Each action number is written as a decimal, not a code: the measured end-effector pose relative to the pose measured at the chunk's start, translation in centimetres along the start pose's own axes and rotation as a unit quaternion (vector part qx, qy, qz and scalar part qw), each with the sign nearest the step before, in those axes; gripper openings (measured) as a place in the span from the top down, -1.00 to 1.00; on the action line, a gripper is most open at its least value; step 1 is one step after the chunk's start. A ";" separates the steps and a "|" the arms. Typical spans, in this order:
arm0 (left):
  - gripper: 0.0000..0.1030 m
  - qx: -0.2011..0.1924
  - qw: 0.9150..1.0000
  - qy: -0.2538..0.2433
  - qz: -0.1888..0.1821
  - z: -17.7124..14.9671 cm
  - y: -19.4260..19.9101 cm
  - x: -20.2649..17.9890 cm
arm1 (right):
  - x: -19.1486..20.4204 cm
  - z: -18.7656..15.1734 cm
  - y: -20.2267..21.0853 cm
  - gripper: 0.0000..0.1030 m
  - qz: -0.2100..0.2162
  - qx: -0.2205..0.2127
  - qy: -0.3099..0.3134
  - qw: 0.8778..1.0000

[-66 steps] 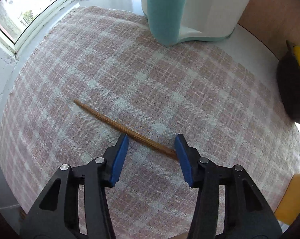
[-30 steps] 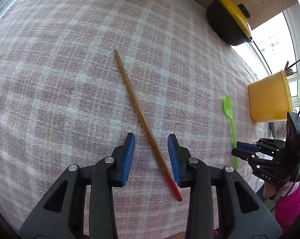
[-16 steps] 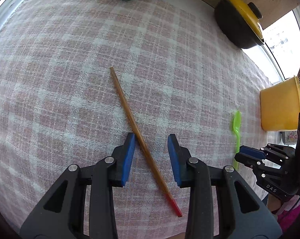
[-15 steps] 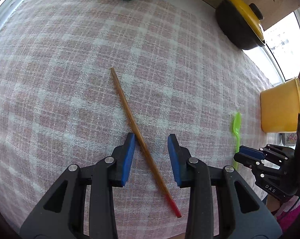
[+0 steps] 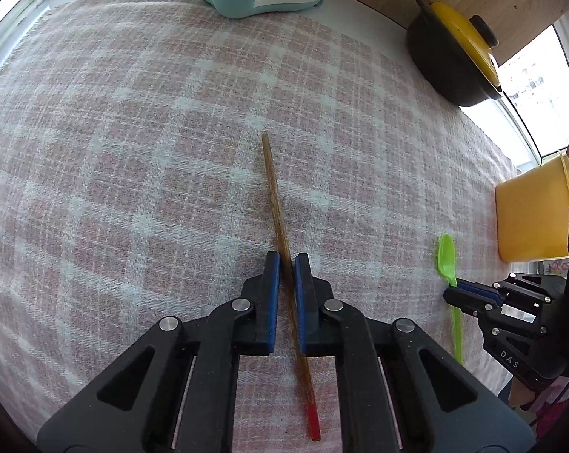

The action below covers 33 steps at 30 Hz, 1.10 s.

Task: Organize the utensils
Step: 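Close the left tool on the red-tipped chopstick, then carry the green spoon and chopstick over the yellow container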

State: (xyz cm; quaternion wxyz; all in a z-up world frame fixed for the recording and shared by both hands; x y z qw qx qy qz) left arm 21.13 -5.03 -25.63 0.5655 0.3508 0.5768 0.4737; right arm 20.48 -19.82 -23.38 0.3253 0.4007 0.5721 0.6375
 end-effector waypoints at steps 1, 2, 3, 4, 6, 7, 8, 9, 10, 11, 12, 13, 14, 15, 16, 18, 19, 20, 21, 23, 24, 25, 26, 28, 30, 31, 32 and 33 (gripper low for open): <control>0.90 -0.003 1.000 0.004 -0.004 -0.1 0.2 0.1 | 0.0 -0.1 0.0 0.93 0.004 -0.004 -0.005 1.000; 0.91 -0.009 1.000 0.004 -0.008 -0.3 0.5 0.2 | -0.1 -0.4 0.2 0.93 0.012 -0.008 -0.009 1.000; 0.91 -0.015 1.000 0.002 -0.011 -0.6 1.1 0.3 | -0.3 -0.9 0.4 0.93 0.019 -0.013 -0.013 1.000; 0.91 -0.024 1.000 -0.001 -0.013 -0.8 1.6 0.2 | -0.5 -1.6 0.8 0.93 0.025 -0.019 -0.018 0.999; 0.92 -0.037 0.999 -0.006 -0.022 -1.2 2.7 -0.1 | -0.7 -2.4 1.5 0.93 0.037 -0.037 -0.027 0.998; 0.93 -0.042 0.999 -0.007 -0.027 -1.4 3.1 -0.3 | -1.0 -2.8 2.1 0.93 0.042 -0.046 -0.032 0.998; 0.93 -0.048 0.998 -0.010 -0.032 -1.6 3.6 -0.5 | -1.1 -3.0 2.5 0.93 0.042 -0.056 -0.036 0.997; 0.93 -0.055 0.998 -0.012 -0.033 -1.7 4.1 -0.7 | -1.2 -3.4 3.2 0.93 0.043 -0.068 -0.039 0.996; 0.93 -0.064 0.997 -0.017 -0.034 -1.9 4.7 -0.9 | -1.3 -3.9 3.8 0.93 0.046 -0.076 -0.041 0.995; 0.93 -0.071 0.997 -0.017 -0.037 -2.3 5.4 -0.8 | -1.5 -4.3 4.2 0.93 0.048 -0.086 -0.045 0.994; 0.93 -0.076 0.996 -0.015 -0.043 -2.5 5.9 -1.0 | -1.6 -4.5 4.6 0.93 0.050 -0.093 -0.050 0.993; 0.93 -0.082 0.995 -0.013 -0.052 -2.6 6.6 -1.1 | -1.8 -4.9 5.2 0.93 0.050 -0.101 -0.054 0.992; 0.93 -0.088 0.994 -0.013 -0.057 -2.8 7.2 -1.3 | -2.2 -5.3 6.0 0.93 0.049 -0.112 -0.057 0.991; 0.93 -0.095 0.993 -0.015 -0.061 -2.8 7.8 -1.5 | -2.3 -5.6 6.5 0.93 0.050 -0.121 -0.060 0.990; 0.93 -0.101 0.992 -0.016 -0.069 -2.8 8.2 -2.0 | -3.0 -6.1 7.3 0.93 0.052 -0.133 -0.064 0.988; 0.93 -0.112 0.990 -0.020 -0.079 -3.0 9.2 -2.6 | -3.3 -6.8 8.6 0.93 0.051 -0.152 -0.067 0.985; 0.93 -0.118 0.989 -0.023 -0.082 -3.0 9.7 -3.0 | -3.4 -7.1 9.2 0.93 0.050 -0.160 -0.069 0.983; 0.93 -0.124 0.988 -0.026 -0.086 -3.0 10.2 -3.5 | -3.6 -7.1 9.8 0.93 0.050 -0.169 -0.072 0.982; 0.93 -0.127 0.987 -0.031 -0.091 -2.9 10.5 -4.2 | -3.8 -7.5 10.5 0.93 0.051 -0.177 -0.074 0.980; 0.93 -0.133 0.985 -0.037 -0.099 -3.0 11.2 -5.1 | -4.1 -8.2 11.5 0.93 0.048 -0.191 -0.079 0.977; 0.93 -0.136 0.984 -0.041 -0.105 -3.1 11.6 -5.7 | -4.3 -8.5 12.0 0.93 0.046 -0.199 -0.082 0.976; 0.93 -0.139 0.983 -0.047 -0.107 -3.1 12.0 -6.3 | -4.6 -8.9 12.7 0.93 0.045 -0.206 -0.085 0.974; 0.93 -0.144 0.982 -0.054 -0.111 -3.3 12.5 -6.9 | -4.9 -9.3 13.4 0.93 0.042 -0.213 -0.087 0.972; 0.93 -0.151 0.979 -0.065 -0.121 -3.3 13.2 -8.3 | -5.6 -10.0 14.6 0.93 0.037 -0.226 -0.093 0.969; 0.93 -0.158 0.975 -0.075 -0.134 -3.3 14.1 -9.8 | -6.4 -10.9 16.2 0.93 0.030 -0.240 -0.100 0.965; 0.93 -0.161 0.974 -0.080 -0.140 -3.2 14.6 -10.6 | -6.9 -11.3 16.9 0.93 0.026 -0.247 -0.104 0.963; 0.93 -0.165 0.971 -0.088 -0.148 -3.1 15.0 -11.6 | -7.4 -11.6 17.6 0.93 0.023 -0.253 -0.108 0.961; 0.93 -0.168 0.969 -0.095 -0.156 -3.0 15.4 -12.6 | -8.0 -12.0 18.4 0.93 0.020 -0.258 -0.111 0.959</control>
Point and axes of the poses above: each gripper's, at about its wrist camera, not at the fingertips, and y roughly against the way its jaws point, x to its left, z to its top, the point moved 5 cm from there along -y, roughly the way its jaws point, and after that the axes turned 5 degrees about x, right-handed, at the moved point
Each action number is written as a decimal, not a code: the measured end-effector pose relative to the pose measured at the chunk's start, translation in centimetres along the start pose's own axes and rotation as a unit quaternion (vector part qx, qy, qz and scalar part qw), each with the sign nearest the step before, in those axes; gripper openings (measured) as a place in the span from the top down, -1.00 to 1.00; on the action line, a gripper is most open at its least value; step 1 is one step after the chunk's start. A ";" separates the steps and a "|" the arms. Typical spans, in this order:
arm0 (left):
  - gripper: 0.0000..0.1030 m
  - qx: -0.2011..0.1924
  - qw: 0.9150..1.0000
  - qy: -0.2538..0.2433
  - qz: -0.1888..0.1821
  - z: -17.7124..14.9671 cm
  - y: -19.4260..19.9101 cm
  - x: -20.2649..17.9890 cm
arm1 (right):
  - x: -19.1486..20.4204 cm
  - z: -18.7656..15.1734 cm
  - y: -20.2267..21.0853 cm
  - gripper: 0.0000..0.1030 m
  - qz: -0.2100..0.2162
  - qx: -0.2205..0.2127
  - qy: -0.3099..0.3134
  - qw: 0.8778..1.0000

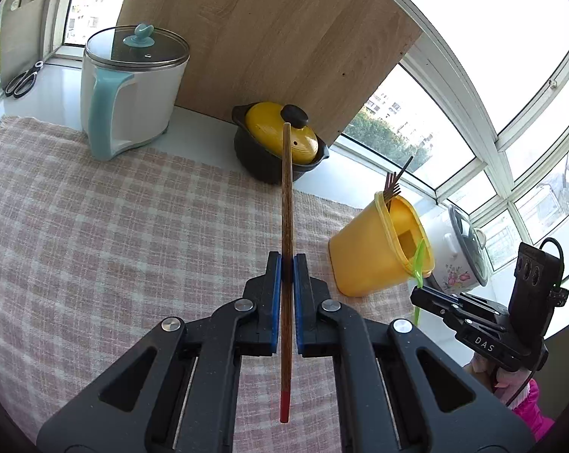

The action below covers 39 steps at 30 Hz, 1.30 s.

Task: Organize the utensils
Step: 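Carry the green spoon and chopstick over the yellow container, then lower both utensils into the container and open both tools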

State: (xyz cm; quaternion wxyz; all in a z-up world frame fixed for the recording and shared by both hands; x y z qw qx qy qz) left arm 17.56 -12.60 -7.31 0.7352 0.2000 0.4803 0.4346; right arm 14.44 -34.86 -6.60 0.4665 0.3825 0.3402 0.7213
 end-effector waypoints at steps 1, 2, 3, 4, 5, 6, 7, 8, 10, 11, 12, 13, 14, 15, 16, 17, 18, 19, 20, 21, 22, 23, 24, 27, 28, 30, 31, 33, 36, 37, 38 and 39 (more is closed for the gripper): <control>0.93 -0.004 1.000 -0.005 -0.007 0.3 0.0 -0.9 | -0.6 0.2 0.5 0.93 -0.005 -0.007 -0.003 1.000; 0.93 -0.008 1.000 -0.011 -0.013 0.7 0.0 -1.9 | -1.2 0.4 1.1 0.93 -0.009 -0.012 -0.005 1.000; 0.93 -0.012 1.000 -0.016 -0.020 1.2 -0.1 -2.7 | -1.8 0.6 1.8 0.93 -0.012 -0.018 -0.007 1.000; 0.93 -0.015 0.999 -0.021 -0.028 1.6 -0.3 -3.7 | -2.5 0.8 2.3 0.93 -0.016 -0.023 -0.011 1.000; 0.93 -0.018 0.999 -0.024 -0.035 2.1 -0.6 -4.7 | -3.2 1.0 2.8 0.93 -0.020 -0.029 -0.014 0.999; 0.93 -0.022 0.999 -0.026 -0.039 2.5 -0.8 -5.5 | -3.9 1.2 3.3 0.93 -0.024 -0.034 -0.017 0.999; 0.93 -0.025 0.998 -0.029 -0.045 3.0 -1.0 -6.4 | -4.5 1.4 3.7 0.93 -0.026 -0.038 -0.020 0.999; 0.93 -0.028 0.998 -0.033 -0.051 3.4 -1.3 -7.2 | -5.2 1.6 4.1 0.93 -0.027 -0.042 -0.023 0.998; 0.93 -0.036 0.997 -0.039 -0.060 4.2 -1.8 -8.8 | -6.6 2.1 4.9 0.93 -0.035 -0.050 -0.026 0.998; 0.93 -0.038 0.996 -0.042 -0.062 4.7 -2.2 -9.6 | -7.2 2.3 5.3 0.93 -0.038 -0.053 -0.027 0.997; 0.93 -0.039 0.996 -0.043 -0.066 5.1 -2.6 -10.2 | -7.8 2.6 5.6 0.93 -0.041 -0.057 -0.030 0.997; 0.93 -0.041 0.996 -0.045 -0.070 5.5 -3.0 -10.9 | -8.3 2.8 5.9 0.93 -0.042 -0.061 -0.031 0.997; 0.93 -0.043 0.995 -0.048 -0.072 5.9 -3.3 -11.6 | -8.8 3.0 6.2 0.93 -0.045 -0.065 -0.032 0.996; 0.93 -0.046 0.995 -0.052 -0.072 6.3 -3.7 -12.4 | -9.2 3.2 6.4 0.93 -0.046 -0.068 -0.033 0.996; 0.93 -0.048 0.995 -0.055 -0.073 6.7 -4.1 -13.0 | -9.7 3.5 6.6 0.93 -0.046 -0.071 -0.035 0.996; 0.93 -0.051 0.994 -0.056 -0.074 7.2 -4.6 -13.6 | -10.1 3.8 6.7 0.93 -0.046 -0.074 -0.036 0.996; 0.93 -0.053 0.994 -0.060 -0.073 7.6 -5.0 -14.1 | -10.5 4.0 6.9 0.93 -0.047 -0.077 -0.037 0.995; 0.93 -0.054 0.994 -0.061 -0.072 7.9 -5.5 -14.7 | -10.8 4.3 7.0 0.93 -0.048 -0.080 -0.037 0.995; 0.93 -0.055 0.994 -0.060 -0.075 8.3 -6.0 -15.1 | -11.0 4.5 7.1 0.93 -0.048 -0.082 -0.037 0.995; 0.93 -0.056 0.994 -0.060 -0.077 8.6 -6.4 -15.6 | -11.2 4.7 7.2 0.93 -0.049 -0.084 -0.037 0.995; 0.93 -0.058 0.994 -0.061 -0.076 8.9 -6.8 -16.0 | -11.4 5.0 7.2 0.93 -0.050 -0.086 -0.036 0.994; 0.93 -0.063 0.993 -0.062 -0.073 9.2 -7.2 -16.4 | -11.7 5.3 7.3 0.93 -0.051 -0.089 -0.036 0.994; 0.93 -0.064 0.993 -0.064 -0.071 9.4 -7.7 -16.7 | -11.9 5.6 7.3 0.93 -0.050 -0.091 -0.037 0.994; 0.93 -0.069 0.993 -0.067 -0.063 9.8 -9.0 -17.5 | -12.6 6.4 7.1 0.93 -0.050 -0.096 -0.039 0.993; 0.93 -0.070 0.993 -0.069 -0.059 9.9 -9.5 -17.7 | -12.8 6.7 7.0 0.93 -0.051 -0.098 -0.040 0.993; 0.93 -0.074 0.993 -0.075 -0.047 10.0 -10.3 -18.0 | -13.3 7.1 6.7 0.93 -0.049 -0.100 -0.044 0.993; 0.93 -0.073 0.993 -0.077 -0.043 10.0 -10.8 -18.1 | -13.5 7.3 6.6 0.93 -0.048 -0.102 -0.045 0.993; 0.93 -0.069 0.994 -0.076 -0.045 10.0 -11.5 -18.3 | -13.9 7.8 6.2 0.93 -0.047 -0.106 -0.049 0.992; 0.93 -0.069 0.993 -0.089 -0.029 9.7 -12.4 -18.6 | -14.4 8.5 5.5 0.93 -0.049 -0.110 -0.054 0.991; 0.93 -0.068 0.993 -0.091 -0.026 9.6 -12.7 -18.5 | -14.6 8.7 5.3 0.93 -0.047 -0.111 -0.056 0.991; 0.93 -0.065 0.993 -0.091 -0.025 9.5 -12.9 -18.5 | -14.7 9.0 5.1 0.93 -0.044 -0.112 -0.058 0.991; 0.93 -0.063 0.994 -0.089 -0.023 9.4 -13.1 -18.4 | -14.8 9.2 4.9 0.93 -0.041 -0.113 -0.060 0.991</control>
Point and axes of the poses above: each gripper's, at about its wrist camera, not at the fingertips, and y roughly against the way its jaws point, x to its left, z to its top, the point moved 5 cm from there along -y, roughly the way its jaws point, and after that the axes turned 5 degrees about x, right-handed, at the moved point
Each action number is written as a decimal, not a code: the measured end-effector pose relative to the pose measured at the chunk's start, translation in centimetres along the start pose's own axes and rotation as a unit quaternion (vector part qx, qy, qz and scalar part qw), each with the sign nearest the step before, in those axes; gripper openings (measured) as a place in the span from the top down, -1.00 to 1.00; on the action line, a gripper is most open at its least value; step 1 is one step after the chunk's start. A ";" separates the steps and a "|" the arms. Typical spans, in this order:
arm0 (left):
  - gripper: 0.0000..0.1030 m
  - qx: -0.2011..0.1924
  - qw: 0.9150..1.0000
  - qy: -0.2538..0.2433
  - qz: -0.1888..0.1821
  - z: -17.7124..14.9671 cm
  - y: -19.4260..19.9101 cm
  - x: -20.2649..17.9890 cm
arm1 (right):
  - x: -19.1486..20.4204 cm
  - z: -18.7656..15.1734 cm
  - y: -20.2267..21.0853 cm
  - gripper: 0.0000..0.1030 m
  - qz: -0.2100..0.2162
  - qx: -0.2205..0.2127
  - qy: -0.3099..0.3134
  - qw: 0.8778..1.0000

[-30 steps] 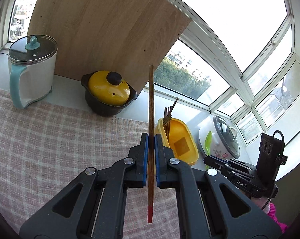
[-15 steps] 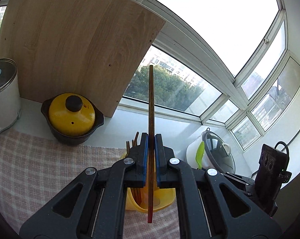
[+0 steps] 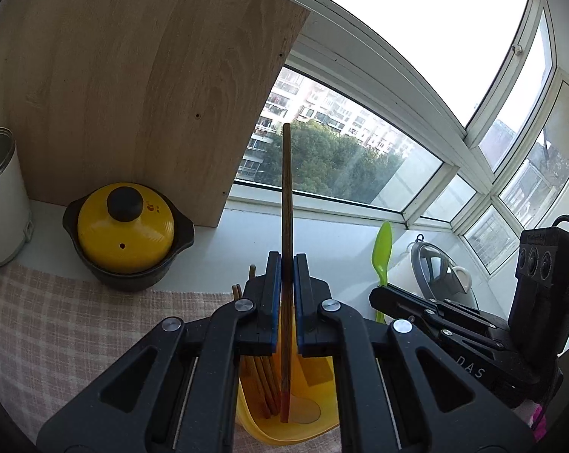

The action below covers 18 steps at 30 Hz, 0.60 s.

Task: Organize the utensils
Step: 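Lower both utensils into the container and open both tools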

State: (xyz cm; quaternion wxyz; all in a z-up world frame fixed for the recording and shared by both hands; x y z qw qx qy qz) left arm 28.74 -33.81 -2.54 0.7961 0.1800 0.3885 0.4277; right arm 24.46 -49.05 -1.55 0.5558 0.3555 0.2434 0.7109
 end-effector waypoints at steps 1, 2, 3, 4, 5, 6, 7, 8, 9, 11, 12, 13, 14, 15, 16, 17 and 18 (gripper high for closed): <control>0.93 0.001 1.000 0.000 0.002 -0.1 -0.2 0.1 | 0.0 0.2 -0.3 0.93 0.001 -0.001 -0.001 1.000; 0.93 0.003 1.000 -0.001 0.004 -0.2 -0.3 0.1 | -0.1 0.3 -0.6 0.93 0.002 -0.003 -0.001 1.000; 0.93 0.004 1.000 -0.001 0.005 -0.3 -0.4 0.1 | 0.0 0.4 -0.9 0.93 0.002 -0.003 -0.001 1.000; 0.93 0.005 1.000 -0.001 0.006 -0.4 -0.5 0.1 | 0.0 0.5 -1.2 0.93 0.003 -0.004 -0.001 1.000; 0.93 0.006 1.000 -0.002 0.008 -0.4 -0.7 0.2 | 0.1 0.6 -1.6 0.93 0.003 -0.003 0.002 1.000; 0.93 0.006 1.000 -0.003 0.010 -0.4 -0.7 0.2 | 0.1 0.6 -1.9 0.93 0.000 -0.003 0.004 1.000; 0.93 0.007 1.000 -0.003 0.011 -0.5 -0.7 0.3 | 0.1 0.6 -2.3 0.93 0.001 -0.002 0.005 1.000; 0.93 0.009 1.000 -0.002 0.011 -0.5 -0.7 0.4 | 0.0 0.6 -2.6 0.93 0.000 -0.001 0.006 1.000; 0.93 0.011 1.000 -0.001 0.009 -0.6 -0.8 0.4 | -0.1 0.6 -2.9 0.93 -0.001 0.001 0.006 1.000; 0.93 0.016 1.000 0.000 0.008 -0.8 -0.9 0.5 | -0.4 0.4 -3.5 0.93 0.002 0.007 0.002 1.000; 0.93 0.018 1.000 0.000 0.008 -0.9 -0.9 0.5 | -0.6 0.2 -3.7 0.93 0.004 0.011 0.000 1.000; 0.93 0.020 1.000 0.001 0.007 -1.0 -0.9 0.5 | -0.8 0.0 -3.9 0.93 0.004 0.014 -0.002 1.000; 0.93 0.023 1.000 0.003 0.005 -1.1 -1.0 0.6 | -0.9 -0.1 -4.1 0.93 0.005 0.017 -0.003 1.000; 0.93 0.024 1.000 0.004 0.004 -1.2 -1.0 0.6 | -1.1 -0.2 -4.2 0.93 0.003 0.019 -0.004 1.000; 0.93 0.025 1.000 0.005 0.004 -1.2 -1.0 0.6 | -1.3 -0.3 -4.3 0.93 0.002 0.020 -0.005 1.000; 0.93 0.027 1.000 0.006 0.004 -1.3 -1.0 0.7 | -1.5 -0.4 -4.3 0.93 0.001 0.022 -0.007 1.000; 0.93 0.028 1.000 0.007 0.002 -1.3 -1.0 0.7 | -1.6 -0.4 -4.4 0.93 0.001 0.023 -0.008 1.000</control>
Point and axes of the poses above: each gripper's, at about its wrist camera, not at the fingertips, and y roughly against the way its jaws point, x to its left, z to its top, the point moved 5 cm from there along -y, roughly the way its jaws point, and after that the axes turned 5 degrees about x, right-handed, at the moved point
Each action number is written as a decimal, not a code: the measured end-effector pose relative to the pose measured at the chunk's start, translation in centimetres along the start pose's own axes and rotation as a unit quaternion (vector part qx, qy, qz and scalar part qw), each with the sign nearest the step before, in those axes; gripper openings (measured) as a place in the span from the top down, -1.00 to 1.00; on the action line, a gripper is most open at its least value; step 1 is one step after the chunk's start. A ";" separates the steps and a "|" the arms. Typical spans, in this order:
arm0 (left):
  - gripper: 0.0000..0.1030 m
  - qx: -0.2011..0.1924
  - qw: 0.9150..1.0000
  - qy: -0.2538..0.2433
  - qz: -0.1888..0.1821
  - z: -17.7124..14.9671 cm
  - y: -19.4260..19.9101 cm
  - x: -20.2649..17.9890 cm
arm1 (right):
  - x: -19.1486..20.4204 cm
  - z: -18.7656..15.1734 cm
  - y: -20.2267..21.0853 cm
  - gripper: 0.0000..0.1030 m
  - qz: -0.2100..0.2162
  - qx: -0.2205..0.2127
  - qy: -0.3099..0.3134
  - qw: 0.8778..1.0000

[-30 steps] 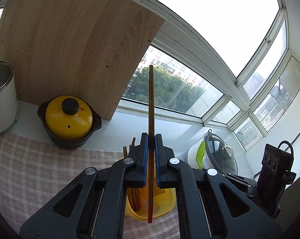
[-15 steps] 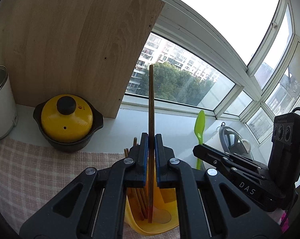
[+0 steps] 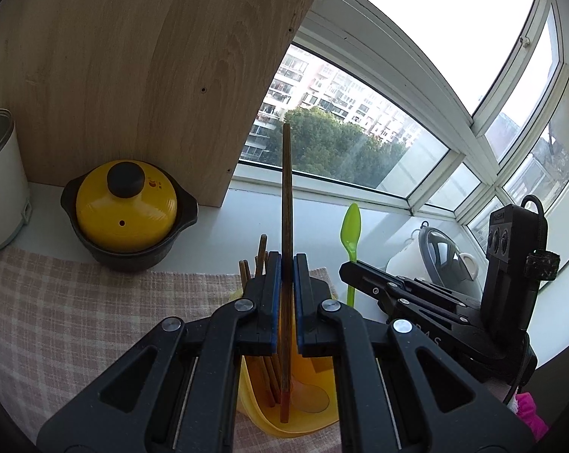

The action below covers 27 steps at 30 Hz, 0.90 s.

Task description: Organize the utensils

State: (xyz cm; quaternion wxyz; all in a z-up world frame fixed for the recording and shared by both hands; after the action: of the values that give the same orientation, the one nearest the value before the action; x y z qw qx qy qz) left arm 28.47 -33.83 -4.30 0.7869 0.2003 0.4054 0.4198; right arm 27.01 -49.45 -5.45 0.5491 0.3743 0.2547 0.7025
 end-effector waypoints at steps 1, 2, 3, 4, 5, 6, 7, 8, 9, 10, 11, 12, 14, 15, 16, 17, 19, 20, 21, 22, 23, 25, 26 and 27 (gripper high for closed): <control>0.93 0.002 1.000 0.002 -0.002 0.0 0.0 0.0 | -0.2 0.0 0.0 0.93 0.001 0.002 -0.001 1.000; 0.93 0.005 1.000 0.003 -0.005 -0.1 0.0 0.0 | -0.3 0.0 0.0 0.92 0.000 0.002 -0.002 1.000; 0.93 0.007 1.000 0.004 -0.007 -0.2 0.1 0.0 | -0.4 -0.1 0.0 0.91 0.000 0.002 -0.002 1.000; 0.93 0.008 1.000 0.005 -0.009 -0.2 0.2 -0.1 | -0.4 -0.1 0.1 0.91 0.002 0.003 -0.001 1.000; 0.93 0.010 1.000 0.004 -0.011 -0.3 0.2 -0.1 | -0.4 -0.1 0.1 0.88 0.002 0.003 0.000 1.000; 0.93 0.012 1.000 0.003 -0.013 -0.4 0.3 -0.2 | -0.4 -0.2 0.2 0.76 0.000 0.002 0.000 1.000; 0.93 0.014 1.000 0.003 -0.014 -0.5 0.3 -0.2 | -0.4 0.0 0.3 0.67 -0.002 0.000 -0.002 1.000; 0.93 0.015 1.000 0.006 -0.013 -0.6 0.4 -0.2 | -0.5 -0.1 0.4 0.55 -0.001 -0.001 -0.005 1.000; 0.93 0.018 1.000 0.008 -0.013 -0.8 0.5 -0.1 | -0.6 -0.1 0.5 0.52 -0.001 -0.002 -0.007 1.000; 0.93 0.020 1.000 0.010 -0.012 -0.9 0.5 -0.1 | -0.7 -0.1 0.6 0.52 -0.003 -0.002 -0.008 1.000; 0.93 0.022 1.000 0.010 -0.011 -1.0 0.6 -0.1 | -0.8 -0.1 0.7 0.51 -0.005 -0.002 -0.009 1.000; 0.93 0.022 1.000 0.008 -0.008 -1.1 0.7 -0.1 | -0.8 -0.2 0.8 0.47 -0.008 -0.003 -0.010 1.000; 0.84 0.020 1.000 0.006 -0.004 -1.3 1.0 0.0 | -1.0 -0.4 1.0 0.41 -0.011 -0.004 -0.013 1.000; 0.73 0.019 1.000 0.005 -0.003 -1.4 1.2 0.0 | -1.1 -0.5 1.1 0.34 -0.013 -0.003 -0.015 1.000; 0.65 0.018 1.000 0.005 0.000 -1.5 1.3 0.0 | -1.1 -0.6 1.2 0.28 -0.014 -0.003 -0.016 1.000; 0.49 0.017 1.000 0.003 0.002 -1.6 1.5 0.0 | -1.1 -0.7 1.3 0.12 -0.016 -0.004 -0.016 1.000; 0.42 0.016 1.000 0.000 0.005 -1.7 1.8 0.0 | -1.0 -0.8 1.6 -0.03 -0.023 -0.009 -0.016 1.000; 0.42 0.016 1.000 -0.001 0.007 -1.8 1.9 0.1 | -0.9 -0.9 1.8 -0.06 -0.024 -0.010 -0.015 1.000; 0.42 0.016 1.000 0.000 0.007 -1.9 2.1 0.1 | -0.8 -0.9 2.0 -0.09 -0.026 -0.010 -0.015 0.999; 0.42 0.015 1.000 0.000 0.006 -2.0 2.2 0.2 | -0.8 -1.0 2.2 -0.11 -0.027 -0.011 -0.015 0.999; 0.41 0.015 1.000 -0.001 0.006 -2.1 2.4 0.2 | -0.6 -1.1 2.4 -0.17 -0.029 -0.013 -0.015 0.999; 0.41 0.014 1.000 -0.003 0.008 -2.2 2.7 0.2 | -0.4 -1.2 2.7 -0.20 -0.031 -0.015 -0.012 0.999; 0.41 0.015 1.000 -0.003 0.009 -2.3 2.9 0.3 | -0.2 -1.3 2.9 -0.20 -0.033 -0.016 -0.010 0.999; 0.41 0.015 1.000 -0.004 0.009 -2.4 3.1 0.3 | -0.1 -1.3 3.1 -0.21 -0.035 -0.017 -0.008 0.999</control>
State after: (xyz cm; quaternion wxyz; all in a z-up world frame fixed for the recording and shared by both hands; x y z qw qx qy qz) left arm 25.08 -31.95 -3.84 0.7816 0.2170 0.4070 0.4199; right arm 24.14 -50.25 -3.89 0.5817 0.3615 0.2513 0.6839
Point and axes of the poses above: each gripper's, at about its wrist camera, not at the fingertips, and y roughly against the way its jaws point, x to its left, z to its top, the point moved 5 cm from there along -y, roughly the way its jaws point, and after that the axes turned 5 degrees about x, right-handed, at the moved point
